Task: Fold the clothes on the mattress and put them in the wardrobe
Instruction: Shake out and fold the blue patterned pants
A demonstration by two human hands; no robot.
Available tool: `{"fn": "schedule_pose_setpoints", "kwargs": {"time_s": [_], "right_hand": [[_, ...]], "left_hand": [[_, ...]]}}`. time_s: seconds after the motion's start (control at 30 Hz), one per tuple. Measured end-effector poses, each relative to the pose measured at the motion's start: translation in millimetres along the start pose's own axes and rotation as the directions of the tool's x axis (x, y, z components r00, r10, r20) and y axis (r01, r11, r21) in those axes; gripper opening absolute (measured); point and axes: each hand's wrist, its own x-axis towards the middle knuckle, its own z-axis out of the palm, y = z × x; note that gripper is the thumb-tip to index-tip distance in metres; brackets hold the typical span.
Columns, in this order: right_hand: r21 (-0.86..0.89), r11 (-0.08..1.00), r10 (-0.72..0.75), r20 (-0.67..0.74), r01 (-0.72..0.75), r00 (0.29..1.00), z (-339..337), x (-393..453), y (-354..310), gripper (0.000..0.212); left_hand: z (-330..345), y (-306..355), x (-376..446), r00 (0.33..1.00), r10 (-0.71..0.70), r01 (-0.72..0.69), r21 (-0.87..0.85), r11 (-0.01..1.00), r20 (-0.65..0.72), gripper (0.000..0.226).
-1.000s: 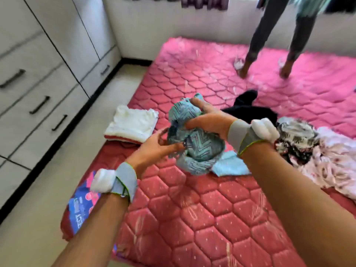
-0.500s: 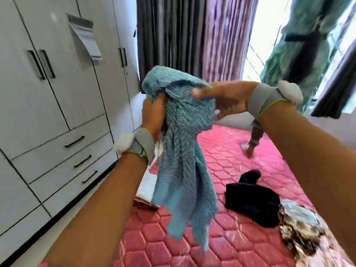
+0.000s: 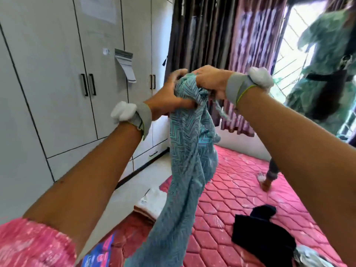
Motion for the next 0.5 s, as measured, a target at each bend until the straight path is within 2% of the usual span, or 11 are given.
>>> {"fn": "schedule_pose_setpoints", "kwargs": {"time_s": [0.1,0.17,0.23,0.27,0.3,0.33,0.37,0.4,0.43,0.47,0.5], "right_hand": [[0.074,0.991,0.099,0.113,-0.108,0.989,-8.7,3.2,-6.4,0.011],[0.252,0.960,0.071,0.202,-0.122,0.977,-13.9,5.6,-6.1,0.022],[0.317,0.945,0.043,0.111,-0.076,0.993,-14.2,8.4,-5.1,0.043],[0.305,0.951,0.030,0.064,-0.049,0.997,-11.7,10.4,-5.5,0.041],[0.331,0.943,0.019,0.042,-0.031,0.999,-10.9,6.9,-7.9,0.025],[0.447,0.895,0.002,0.039,-0.019,0.999,-8.8,6.1,-11.5,0.005],[0.587,0.809,-0.026,0.007,0.017,1.000,-7.8,2.1,-13.4,0.016],[0.687,0.724,-0.063,-0.024,0.062,0.998,-6.4,-1.3,-11.5,0.032],[0.699,0.701,-0.108,-0.091,0.141,0.990,-4.6,-6.0,-6.4,0.047],[0.610,0.761,-0.148,-0.169,0.221,0.974,1.2,-10.8,2.6,0.062],[0.421,0.865,-0.204,-0.205,0.274,0.957,6.8,-15.1,15.4,0.076]], "left_hand": [[1.7,5.9,6.7,0.996,-0.083,0.086,-0.261,0.961,0.024,0.078],[-2.4,2.4,5.4,0.976,-0.072,0.160,-0.458,0.875,0.203,0.061],[-1.8,6.0,-1.0,0.953,-0.114,0.241,-0.474,0.847,0.281,0.042],[-0.7,5.3,-0.4,0.960,-0.131,0.222,-0.389,0.894,0.247,0.034],[3.5,7.0,1.1,0.978,-0.125,0.166,-0.259,0.952,0.165,0.029],[6.3,5.9,5.6,0.992,-0.117,0.121,-0.152,0.981,0.036,0.029],[11.0,7.2,9.8,0.990,-0.103,0.091,-0.112,0.990,-0.100,0.027],[14.0,11.0,13.4,0.968,-0.110,0.077,-0.150,0.986,-0.226,0.022],[14.2,14.8,17.0,0.941,-0.132,0.058,-0.236,0.970,-0.312,0.015],[13.2,18.7,19.9,0.922,-0.157,0.036,-0.327,0.944,-0.353,0.011],[13.8,22.9,23.3,0.914,-0.171,0.010,-0.401,0.916,-0.368,0.010]]}}
